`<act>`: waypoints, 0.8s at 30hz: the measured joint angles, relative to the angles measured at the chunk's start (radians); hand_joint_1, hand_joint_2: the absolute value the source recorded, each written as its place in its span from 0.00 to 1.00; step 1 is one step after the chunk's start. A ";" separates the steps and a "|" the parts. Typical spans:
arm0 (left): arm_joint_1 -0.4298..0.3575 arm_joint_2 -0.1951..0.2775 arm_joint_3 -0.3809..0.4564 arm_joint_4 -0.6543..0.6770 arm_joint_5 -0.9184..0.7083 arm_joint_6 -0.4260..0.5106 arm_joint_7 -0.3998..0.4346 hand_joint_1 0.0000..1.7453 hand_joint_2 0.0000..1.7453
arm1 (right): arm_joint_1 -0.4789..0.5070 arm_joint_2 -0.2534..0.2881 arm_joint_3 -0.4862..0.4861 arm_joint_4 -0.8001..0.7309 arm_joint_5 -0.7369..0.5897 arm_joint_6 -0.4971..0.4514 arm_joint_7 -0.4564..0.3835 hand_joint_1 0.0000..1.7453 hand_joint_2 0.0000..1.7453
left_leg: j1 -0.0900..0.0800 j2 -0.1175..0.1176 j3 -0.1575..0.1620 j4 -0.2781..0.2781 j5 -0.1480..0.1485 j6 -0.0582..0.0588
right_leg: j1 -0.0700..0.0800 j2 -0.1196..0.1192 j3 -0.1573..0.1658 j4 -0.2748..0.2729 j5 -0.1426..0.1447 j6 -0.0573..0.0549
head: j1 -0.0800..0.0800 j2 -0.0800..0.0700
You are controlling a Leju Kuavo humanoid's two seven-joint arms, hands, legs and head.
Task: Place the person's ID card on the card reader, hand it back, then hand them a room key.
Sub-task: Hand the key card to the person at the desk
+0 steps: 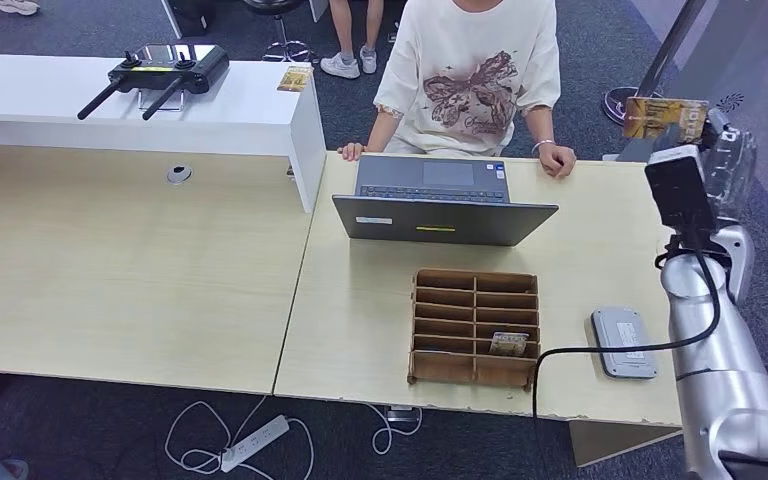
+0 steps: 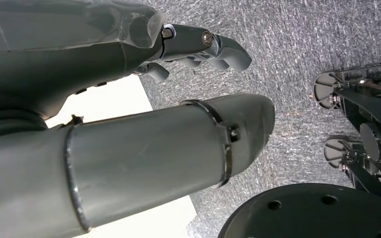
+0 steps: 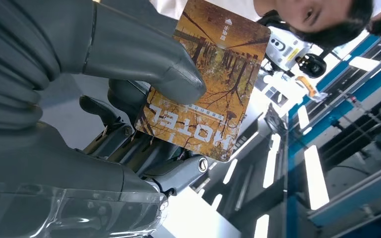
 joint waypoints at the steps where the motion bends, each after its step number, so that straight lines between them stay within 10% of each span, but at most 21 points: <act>1: 0.000 0.000 0.000 0.000 -0.001 0.000 0.000 0.00 0.00 | -0.016 0.005 0.023 0.000 0.041 -0.016 0.017 1.00 1.00 | 0.000 0.000 0.000 0.000 0.000 0.000 | 0.000 0.000 0.000 0.000 0.000 0.000 | 0.000 0.000; 13: -0.010 0.010 -0.003 0.000 -0.022 -0.011 0.012 0.00 0.00 | -0.210 0.065 0.262 0.066 0.618 -0.102 0.304 1.00 1.00 | 0.000 0.000 0.000 0.000 0.001 0.000 | 0.000 0.000 0.000 0.001 0.000 0.000 | 0.000 0.000; 24: -0.016 0.024 -0.017 0.000 -0.035 -0.020 0.028 0.00 0.00 | -0.342 0.169 0.379 0.218 0.891 0.030 0.461 1.00 1.00 | 0.000 0.000 0.000 0.000 0.001 0.000 | 0.000 0.000 0.000 0.001 0.000 0.000 | 0.000 0.000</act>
